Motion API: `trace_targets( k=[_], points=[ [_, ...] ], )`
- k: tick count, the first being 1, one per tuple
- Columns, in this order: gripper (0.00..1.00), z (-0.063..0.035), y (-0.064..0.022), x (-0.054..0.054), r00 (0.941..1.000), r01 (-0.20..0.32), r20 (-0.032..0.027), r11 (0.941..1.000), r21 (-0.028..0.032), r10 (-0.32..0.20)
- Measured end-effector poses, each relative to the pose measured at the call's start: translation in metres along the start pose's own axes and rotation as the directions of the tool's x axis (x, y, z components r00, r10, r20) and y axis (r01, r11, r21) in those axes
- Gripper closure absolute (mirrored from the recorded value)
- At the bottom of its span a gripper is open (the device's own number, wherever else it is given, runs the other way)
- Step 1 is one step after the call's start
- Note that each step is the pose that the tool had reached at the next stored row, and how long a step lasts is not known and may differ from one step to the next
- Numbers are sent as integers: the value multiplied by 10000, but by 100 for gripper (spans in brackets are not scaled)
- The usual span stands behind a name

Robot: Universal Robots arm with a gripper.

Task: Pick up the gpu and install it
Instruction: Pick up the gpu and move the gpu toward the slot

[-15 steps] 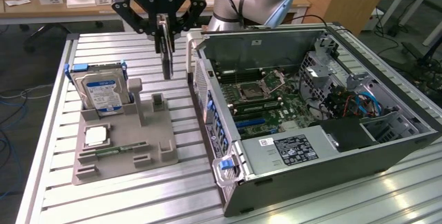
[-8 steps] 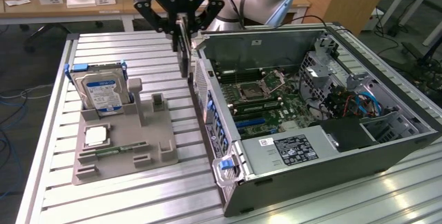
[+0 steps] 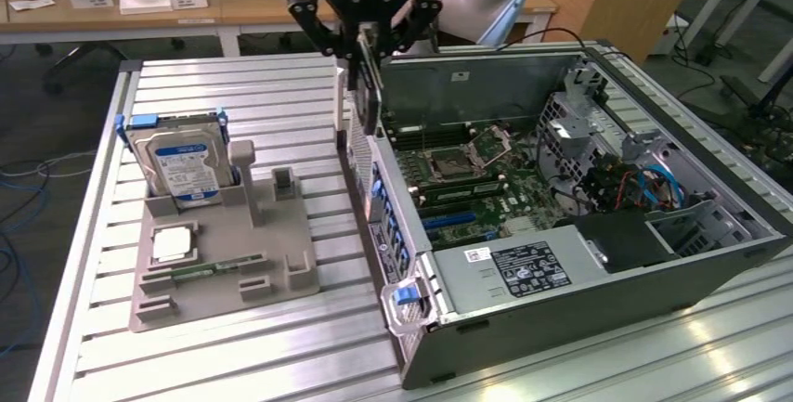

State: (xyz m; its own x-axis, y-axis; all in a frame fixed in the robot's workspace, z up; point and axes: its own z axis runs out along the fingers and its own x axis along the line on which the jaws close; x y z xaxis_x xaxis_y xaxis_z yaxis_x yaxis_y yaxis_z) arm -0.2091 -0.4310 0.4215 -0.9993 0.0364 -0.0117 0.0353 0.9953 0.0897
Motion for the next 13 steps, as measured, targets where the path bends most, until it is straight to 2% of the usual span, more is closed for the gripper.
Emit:
trace_targets(
  k=[13],
  points=[
    [72, 10, 20, -555, 10000, 0, 0, 10000, -1, 0]
  ],
)
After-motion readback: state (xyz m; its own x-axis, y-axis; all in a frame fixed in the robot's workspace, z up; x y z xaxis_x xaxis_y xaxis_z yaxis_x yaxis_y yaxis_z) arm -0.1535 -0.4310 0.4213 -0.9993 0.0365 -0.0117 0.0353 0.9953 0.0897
